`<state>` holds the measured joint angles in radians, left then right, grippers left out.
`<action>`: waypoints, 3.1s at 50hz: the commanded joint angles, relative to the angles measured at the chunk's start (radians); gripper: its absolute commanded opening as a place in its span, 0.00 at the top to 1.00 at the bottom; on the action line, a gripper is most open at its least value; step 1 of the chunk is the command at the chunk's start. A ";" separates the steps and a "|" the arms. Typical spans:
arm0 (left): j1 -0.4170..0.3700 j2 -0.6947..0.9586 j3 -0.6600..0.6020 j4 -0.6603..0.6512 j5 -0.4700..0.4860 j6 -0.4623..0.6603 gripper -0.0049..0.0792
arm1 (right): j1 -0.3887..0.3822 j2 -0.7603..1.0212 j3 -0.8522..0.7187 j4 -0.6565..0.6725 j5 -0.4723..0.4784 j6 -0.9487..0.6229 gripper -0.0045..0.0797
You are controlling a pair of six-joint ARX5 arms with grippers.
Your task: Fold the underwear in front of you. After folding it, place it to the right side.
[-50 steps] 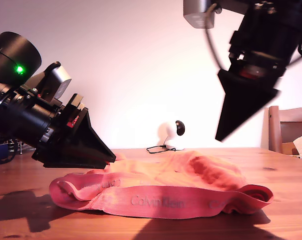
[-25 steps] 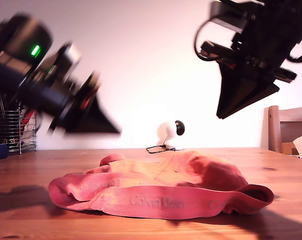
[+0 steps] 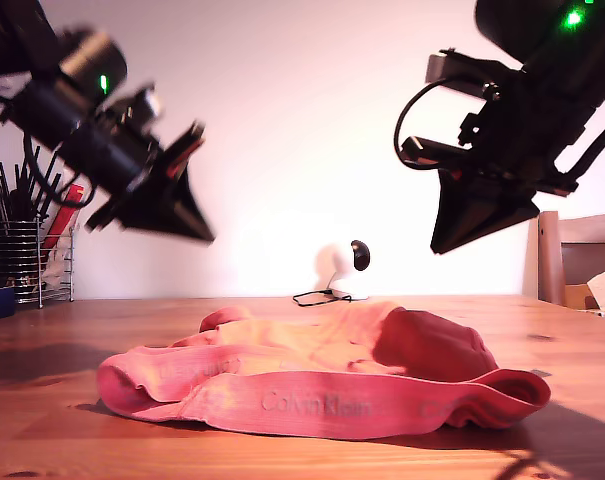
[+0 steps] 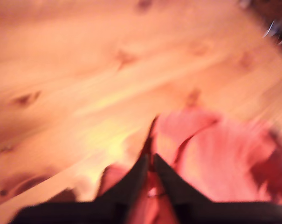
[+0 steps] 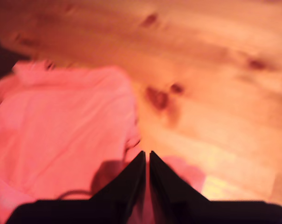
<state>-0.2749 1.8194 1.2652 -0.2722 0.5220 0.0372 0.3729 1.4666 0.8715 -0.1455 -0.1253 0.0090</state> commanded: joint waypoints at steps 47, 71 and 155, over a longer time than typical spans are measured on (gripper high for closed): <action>-0.096 0.138 0.057 -0.166 -0.159 0.891 0.37 | -0.062 0.076 0.002 0.149 -0.139 -0.061 0.96; -0.075 0.186 0.058 -0.145 -0.187 0.925 0.45 | -0.062 0.076 0.002 0.149 -0.138 -0.061 0.96; -0.084 0.283 0.354 -0.282 -0.284 0.902 0.97 | -0.061 0.076 0.002 0.144 -0.138 -0.061 0.96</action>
<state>-0.3672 2.0537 1.6379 -0.5629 0.2237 0.9455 0.3138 1.5249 0.8715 -0.0048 -0.2600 -0.0509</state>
